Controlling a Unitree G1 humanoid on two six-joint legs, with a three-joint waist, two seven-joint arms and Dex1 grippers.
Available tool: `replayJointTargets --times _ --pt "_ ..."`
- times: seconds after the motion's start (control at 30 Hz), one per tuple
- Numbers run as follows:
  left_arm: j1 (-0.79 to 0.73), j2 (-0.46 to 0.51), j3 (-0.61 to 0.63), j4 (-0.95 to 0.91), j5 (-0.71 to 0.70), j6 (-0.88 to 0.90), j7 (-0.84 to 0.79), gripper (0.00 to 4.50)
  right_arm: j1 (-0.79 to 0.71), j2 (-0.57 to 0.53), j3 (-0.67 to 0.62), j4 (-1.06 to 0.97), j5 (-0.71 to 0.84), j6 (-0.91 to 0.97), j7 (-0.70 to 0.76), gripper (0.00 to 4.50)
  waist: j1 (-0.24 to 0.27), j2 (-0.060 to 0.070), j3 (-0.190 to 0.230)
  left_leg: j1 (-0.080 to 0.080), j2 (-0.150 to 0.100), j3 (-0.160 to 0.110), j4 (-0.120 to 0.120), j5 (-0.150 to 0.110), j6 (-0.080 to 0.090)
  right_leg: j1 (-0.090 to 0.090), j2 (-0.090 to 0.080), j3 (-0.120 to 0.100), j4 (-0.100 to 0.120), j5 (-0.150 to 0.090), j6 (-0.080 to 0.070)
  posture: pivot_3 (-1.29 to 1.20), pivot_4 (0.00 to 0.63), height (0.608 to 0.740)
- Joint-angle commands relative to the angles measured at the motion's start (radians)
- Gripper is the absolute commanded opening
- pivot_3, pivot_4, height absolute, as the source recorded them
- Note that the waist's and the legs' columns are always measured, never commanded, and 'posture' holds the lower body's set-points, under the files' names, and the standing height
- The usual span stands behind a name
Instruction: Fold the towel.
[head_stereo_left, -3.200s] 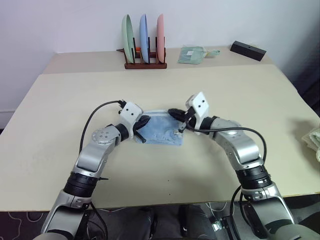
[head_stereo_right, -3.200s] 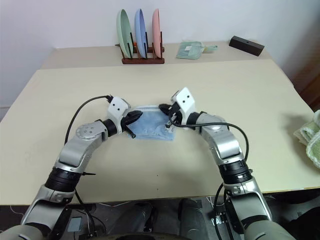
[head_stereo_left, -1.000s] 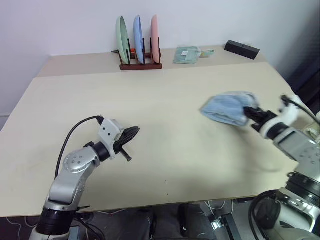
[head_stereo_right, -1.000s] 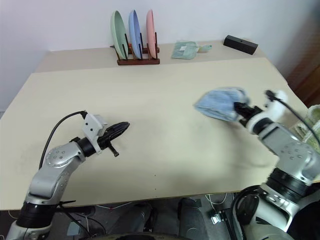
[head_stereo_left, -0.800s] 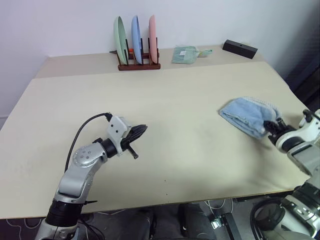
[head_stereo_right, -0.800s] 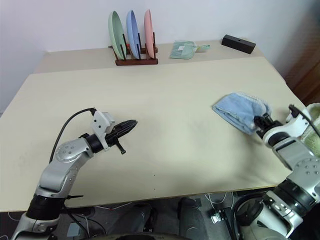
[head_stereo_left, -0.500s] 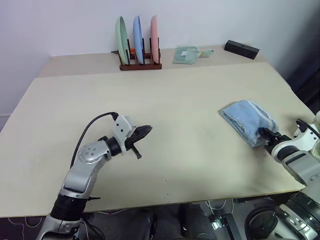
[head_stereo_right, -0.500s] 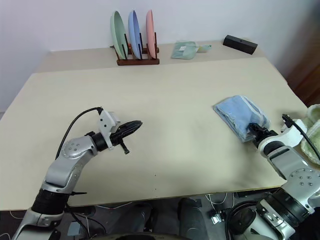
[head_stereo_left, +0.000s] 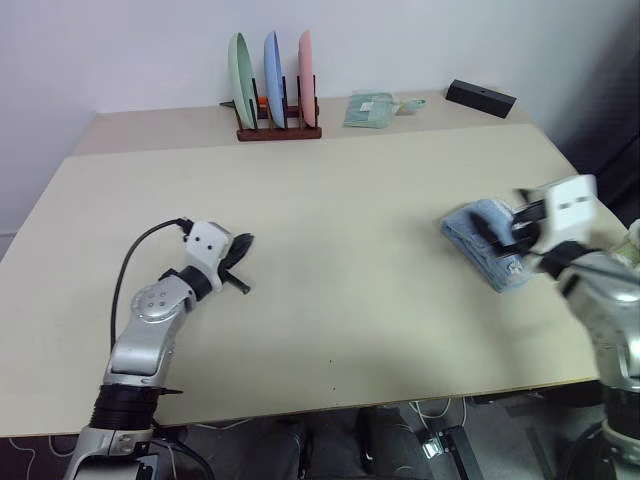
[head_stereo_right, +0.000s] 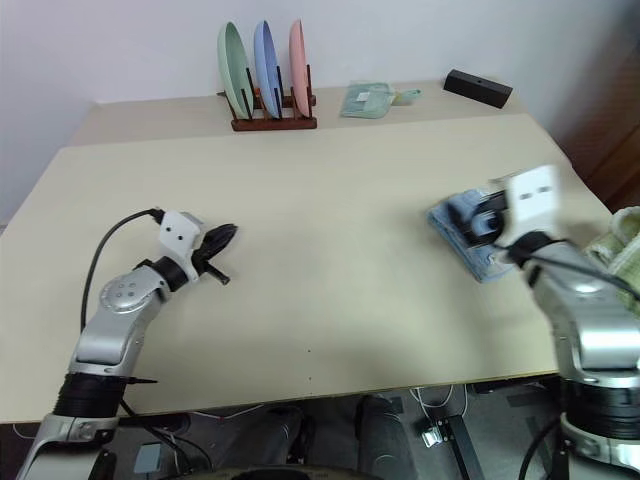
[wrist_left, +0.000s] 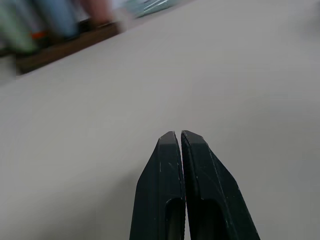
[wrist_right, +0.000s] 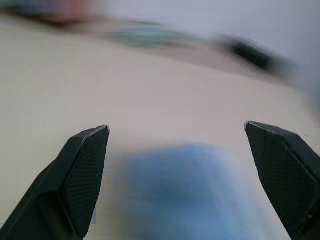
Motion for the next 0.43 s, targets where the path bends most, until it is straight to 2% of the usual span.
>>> replayJointTargets --times 0.03,0.23,0.43 --pt "0.027 0.012 0.048 -0.035 0.003 -0.026 0.025 0.11 -0.058 0.02 0.043 0.064 -0.005 -0.096 0.108 4.43 0.008 0.0 0.0 -0.001 0.0 0.0 0.001 0.0 0.0 0.0 0.0 0.0 0.0 0.0 0.0 0.0 0.15 0.74" --pt "0.086 0.006 0.072 -0.083 0.001 -0.023 0.048 0.11 -0.106 0.043 0.148 0.2 -0.071 -0.191 0.23 4.43 0.025 -0.001 0.0 0.0 0.0 0.0 0.002 0.0 0.0 0.001 0.0 0.0 0.0 0.001 0.001 0.0 0.15 0.74" --pt "0.12 -0.007 0.077 -0.121 -0.002 -0.015 0.072 0.11 -0.127 0.054 0.165 0.254 -0.098 -0.231 0.27 4.43 0.024 -0.001 0.0 0.0 0.0 0.0 0.002 0.0 0.0 0.0 0.0 0.0 0.0 0.001 0.001 0.0 0.15 0.74"
